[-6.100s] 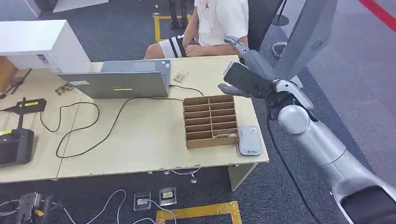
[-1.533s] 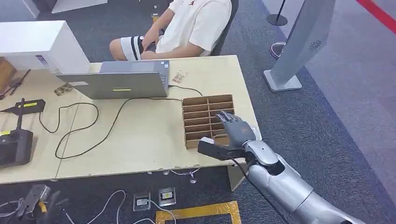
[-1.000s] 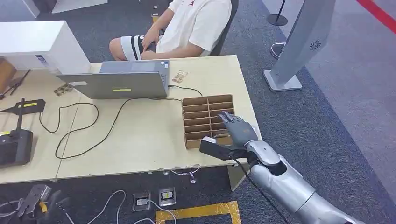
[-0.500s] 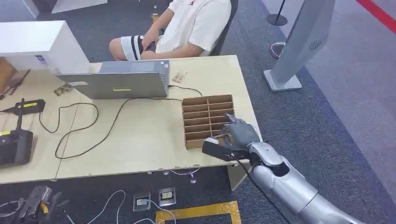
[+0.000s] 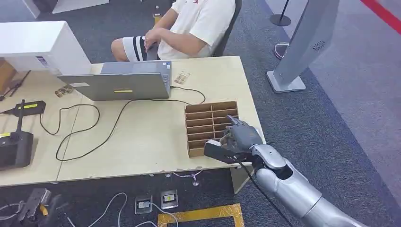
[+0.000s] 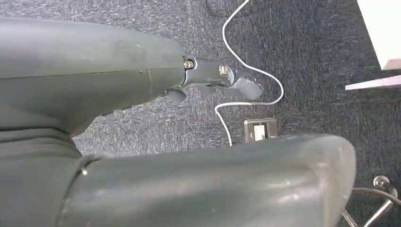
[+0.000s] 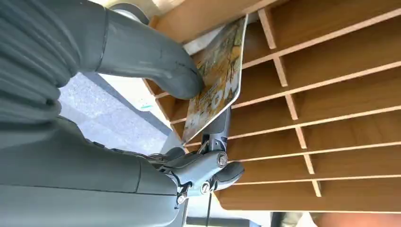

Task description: Pass the card to the sensor for recognition and then transmit it.

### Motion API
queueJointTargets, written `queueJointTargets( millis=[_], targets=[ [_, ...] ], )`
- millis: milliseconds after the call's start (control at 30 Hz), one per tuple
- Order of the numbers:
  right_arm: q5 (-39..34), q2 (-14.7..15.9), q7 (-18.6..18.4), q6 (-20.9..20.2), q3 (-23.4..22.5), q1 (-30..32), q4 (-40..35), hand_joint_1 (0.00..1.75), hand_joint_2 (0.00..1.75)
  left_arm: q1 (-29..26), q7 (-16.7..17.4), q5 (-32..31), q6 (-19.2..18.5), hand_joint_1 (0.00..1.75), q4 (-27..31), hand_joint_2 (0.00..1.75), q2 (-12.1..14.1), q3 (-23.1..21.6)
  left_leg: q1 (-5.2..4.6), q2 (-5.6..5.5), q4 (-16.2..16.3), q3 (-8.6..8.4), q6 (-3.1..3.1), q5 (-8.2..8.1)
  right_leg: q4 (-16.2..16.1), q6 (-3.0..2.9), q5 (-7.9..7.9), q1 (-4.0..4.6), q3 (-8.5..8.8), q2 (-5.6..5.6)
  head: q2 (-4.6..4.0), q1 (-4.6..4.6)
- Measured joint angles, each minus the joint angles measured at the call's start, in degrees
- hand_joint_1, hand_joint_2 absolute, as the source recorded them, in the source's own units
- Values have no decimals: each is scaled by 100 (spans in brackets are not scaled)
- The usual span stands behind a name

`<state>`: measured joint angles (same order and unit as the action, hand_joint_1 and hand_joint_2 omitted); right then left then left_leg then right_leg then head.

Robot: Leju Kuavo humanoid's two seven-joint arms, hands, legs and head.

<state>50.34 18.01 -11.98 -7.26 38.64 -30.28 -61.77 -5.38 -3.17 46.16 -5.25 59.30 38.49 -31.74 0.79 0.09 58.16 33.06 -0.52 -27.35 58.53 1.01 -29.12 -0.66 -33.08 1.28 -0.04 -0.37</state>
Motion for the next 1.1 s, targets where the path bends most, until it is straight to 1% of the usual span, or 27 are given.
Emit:
queueJointTargets(
  millis=[33,67,233,400,533,633,700,833,933,1100],
  targets=[
    [-2,0,0,-11,0,0,-9,173,175,0,42,-22,0,0,0,0,-4,26,0,0,0,0,0,0,0,0,0,0,0,0,0,0],
    [-9,0,2,-13,0,0,-9,175,175,1,66,-40,0,0,-4,0,-7,33,0,0,0,0,0,0,0,0,0,0,1,0,0,2],
    [-15,-2,175,149,0,-17,-4,175,175,1,64,-61,0,0,-33,0,-66,72,0,0,0,1,0,0,1,0,0,0,2,0,0,0],
    [-31,-48,245,230,-13,-201,4,175,175,-63,64,-103,2,0,50,0,-63,168,0,0,0,1,0,0,1,0,1,0,0,-1,0,0],
    [-22,-50,391,286,-223,-533,6,175,175,-64,22,-182,0,0,70,0,-63,188,0,0,0,0,0,1,1,-2,3,0,0,0,0,0],
    [-11,-44,505,286,-354,-721,37,175,175,-48,-107,-210,0,0,24,0,-81,195,0,0,0,-1,0,2,0,-2,2,0,1,3,0,0],
    [4,-44,520,293,-424,-765,63,175,175,-40,-162,-210,0,0,-24,0,-101,197,0,-1,0,0,0,2,1,-2,2,0,2,2,0,-2],
    [35,-44,520,391,-501,-835,87,175,175,-37,-162,-184,0,0,-66,0,-114,208,-1,0,0,1,0,1,1,-2,3,-1,0,0,0,0],
    [18,-33,535,441,-660,-1085,100,175,175,-39,-179,-88,0,0,-74,0,-159,260,-2,0,1,1,0,1,0,-2,3,-2,-2,0,0,2],
    [6,50,656,426,-863,-1495,94,175,175,-17,-365,46,0,0,-245,0,-269,369,-2,0,1,1,0,1,0,-2,3,-2,0,0,0,0]
  ],
)
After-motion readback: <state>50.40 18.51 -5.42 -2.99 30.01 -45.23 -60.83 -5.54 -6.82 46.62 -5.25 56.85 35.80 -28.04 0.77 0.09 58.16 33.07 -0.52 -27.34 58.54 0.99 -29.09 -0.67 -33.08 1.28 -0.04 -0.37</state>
